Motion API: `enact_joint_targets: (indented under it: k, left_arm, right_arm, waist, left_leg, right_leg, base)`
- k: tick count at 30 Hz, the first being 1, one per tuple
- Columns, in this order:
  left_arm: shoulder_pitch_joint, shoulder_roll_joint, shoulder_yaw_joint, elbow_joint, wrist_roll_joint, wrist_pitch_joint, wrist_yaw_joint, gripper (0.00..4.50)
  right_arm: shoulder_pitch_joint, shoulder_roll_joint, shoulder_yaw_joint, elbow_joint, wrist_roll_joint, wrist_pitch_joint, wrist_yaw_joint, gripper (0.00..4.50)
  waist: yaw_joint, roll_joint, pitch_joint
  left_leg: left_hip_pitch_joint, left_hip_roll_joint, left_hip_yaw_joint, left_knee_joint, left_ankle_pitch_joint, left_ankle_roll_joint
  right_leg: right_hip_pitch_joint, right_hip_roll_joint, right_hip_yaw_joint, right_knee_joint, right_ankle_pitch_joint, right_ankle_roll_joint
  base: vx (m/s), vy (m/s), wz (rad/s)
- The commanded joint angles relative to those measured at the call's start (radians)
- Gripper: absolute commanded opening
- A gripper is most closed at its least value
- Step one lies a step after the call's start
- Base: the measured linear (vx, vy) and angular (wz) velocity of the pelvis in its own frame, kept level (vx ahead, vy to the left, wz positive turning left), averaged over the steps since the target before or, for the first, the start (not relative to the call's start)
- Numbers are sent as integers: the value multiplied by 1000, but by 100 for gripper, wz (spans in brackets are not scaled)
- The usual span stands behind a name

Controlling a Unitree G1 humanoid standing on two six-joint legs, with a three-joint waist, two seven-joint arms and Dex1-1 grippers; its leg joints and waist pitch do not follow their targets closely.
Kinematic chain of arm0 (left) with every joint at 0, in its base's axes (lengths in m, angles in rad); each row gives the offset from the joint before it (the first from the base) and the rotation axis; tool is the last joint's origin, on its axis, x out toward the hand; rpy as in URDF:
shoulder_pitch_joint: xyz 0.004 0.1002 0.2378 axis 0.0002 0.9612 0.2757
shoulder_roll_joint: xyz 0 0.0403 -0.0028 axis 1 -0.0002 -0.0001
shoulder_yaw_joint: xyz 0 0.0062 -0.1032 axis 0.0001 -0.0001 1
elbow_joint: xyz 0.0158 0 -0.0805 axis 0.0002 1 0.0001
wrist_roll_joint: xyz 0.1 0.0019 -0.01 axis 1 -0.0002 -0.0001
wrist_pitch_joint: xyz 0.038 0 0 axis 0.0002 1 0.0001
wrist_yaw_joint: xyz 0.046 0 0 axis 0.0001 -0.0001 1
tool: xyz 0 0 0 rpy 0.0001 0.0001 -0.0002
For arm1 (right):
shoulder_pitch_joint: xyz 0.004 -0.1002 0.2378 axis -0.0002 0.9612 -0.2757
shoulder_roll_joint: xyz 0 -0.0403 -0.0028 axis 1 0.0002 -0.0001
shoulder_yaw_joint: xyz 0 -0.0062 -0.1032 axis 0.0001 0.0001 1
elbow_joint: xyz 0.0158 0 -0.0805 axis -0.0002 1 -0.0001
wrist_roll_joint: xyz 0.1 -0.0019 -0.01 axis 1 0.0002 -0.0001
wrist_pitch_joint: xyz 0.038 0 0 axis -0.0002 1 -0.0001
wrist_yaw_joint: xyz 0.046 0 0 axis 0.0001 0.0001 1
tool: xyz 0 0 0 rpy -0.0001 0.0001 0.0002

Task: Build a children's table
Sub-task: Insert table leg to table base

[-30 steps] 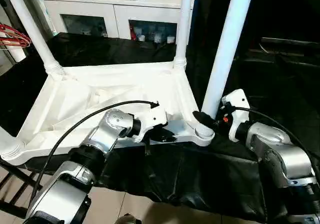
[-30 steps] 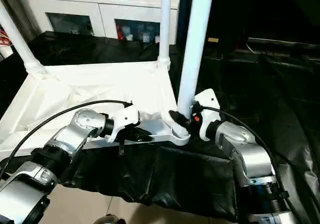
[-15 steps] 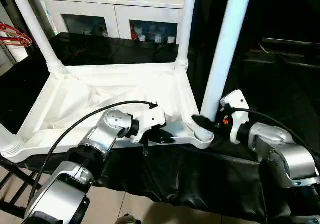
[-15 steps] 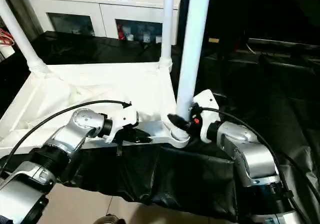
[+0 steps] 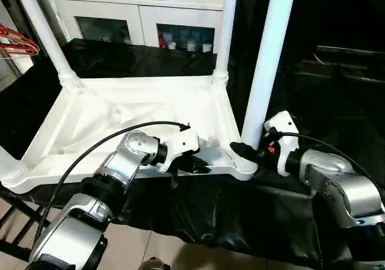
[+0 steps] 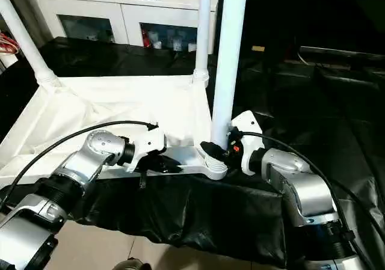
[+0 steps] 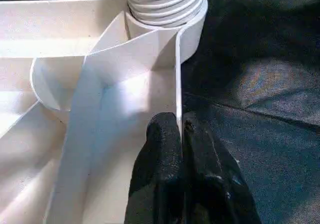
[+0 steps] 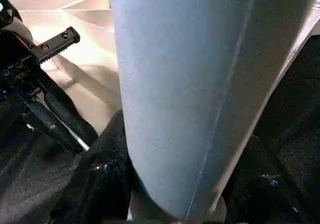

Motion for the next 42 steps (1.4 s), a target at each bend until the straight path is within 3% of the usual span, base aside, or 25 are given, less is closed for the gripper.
enact_joint_targets:
  k: [1, 4, 12, 19, 29, 35, 36, 38, 39, 42]
  left_arm:
    - [-13, 18, 5, -19, 10, 2, -2, 0]
    - [-10, 19, 7, -23, 11, 3, 2, 0]
    - [6, 20, 17, -48, 0, 12, 15, 0]
    - [6, 27, 11, -58, -1, 20, -2, 0]
    - [-16, 28, 10, -45, 4, 25, -3, 0]
    - [-14, 27, 12, -48, 6, 28, -3, 0]
    - [-13, 28, 12, -47, 7, 28, -2, 0]
    - [-13, 29, 13, -46, 7, 27, -2, 0]
    - [-14, 29, 13, -45, 7, 28, -1, 0]
    - [-14, 30, 14, -44, 8, 29, 0, 0]
  right_arm:
    - [4, 13, -18, 30, 10, -3, -9, 190]
    - [9, 27, -38, 34, 27, -8, -14, 190]
    - [70, 85, -141, 42, 90, -64, -45, 190]
    - [157, 113, -164, 32, 99, -138, -37, 190]
    - [209, 132, -163, 24, 102, -210, -32, 190]
    - [231, 82, -76, 1, 28, -245, 7, 190]
    - [234, 60, -40, -9, 4, -249, 32, 189]
    - [233, 57, -33, -12, 2, -245, 36, 189]
    - [230, 56, -30, -14, 1, -243, 36, 189]
    - [220, 55, -24, -10, 0, -240, 36, 189]
  waist:
    - [-1, -14, -63]
    - [0, -18, -62]
    - [0, -12, -63]
    - [2, -9, -64]
    - [1, -5, -60]
    - [2, -7, -60]
    - [2, -7, -60]
    - [3, -8, -60]
    - [3, -13, -60]
    - [2, -11, -59]
  left_leg:
    - [21, 39, -18, -81, -352, -19]
    - [21, 38, -18, -81, -346, -16]
    - [22, 41, -18, -84, -353, -18]
    - [20, 41, -17, -85, -347, -15]
    - [25, 42, -20, -89, -396, -20]
    - [21, 42, -21, -89, -384, -21]
    - [21, 42, -20, -89, -378, -17]
    - [21, 42, -19, -88, -375, -14]
    - [21, 41, -19, -88, -367, -7]
    - [20, 41, -20, -88, -369, -7]
  right_leg:
    - [38, -72, 48, -91, -420, -134]
    - [39, -73, 48, -91, -430, -130]
    - [37, -74, 48, -92, -412, -138]
    - [39, -73, 49, -89, -378, -148]
    - [36, -73, 48, -99, -433, -136]
    - [38, -73, 49, -95, -415, -135]
    - [39, -72, 49, -95, -405, -137]
    - [39, -72, 50, -94, -402, -137]
    - [39, -73, 49, -95, -412, -138]
    - [39, -73, 49, -96, -426, -136]
  base:
    - [0, 0, 0]
    - [0, 0, 0]
    - [0, 0, 0]
    - [0, 0, 0]
    - [0, 0, 0]
    - [0, 0, 0]
    - [0, 0, 0]
    - [0, 0, 0]
    - [0, 0, 0]
    - [0, 0, 0]
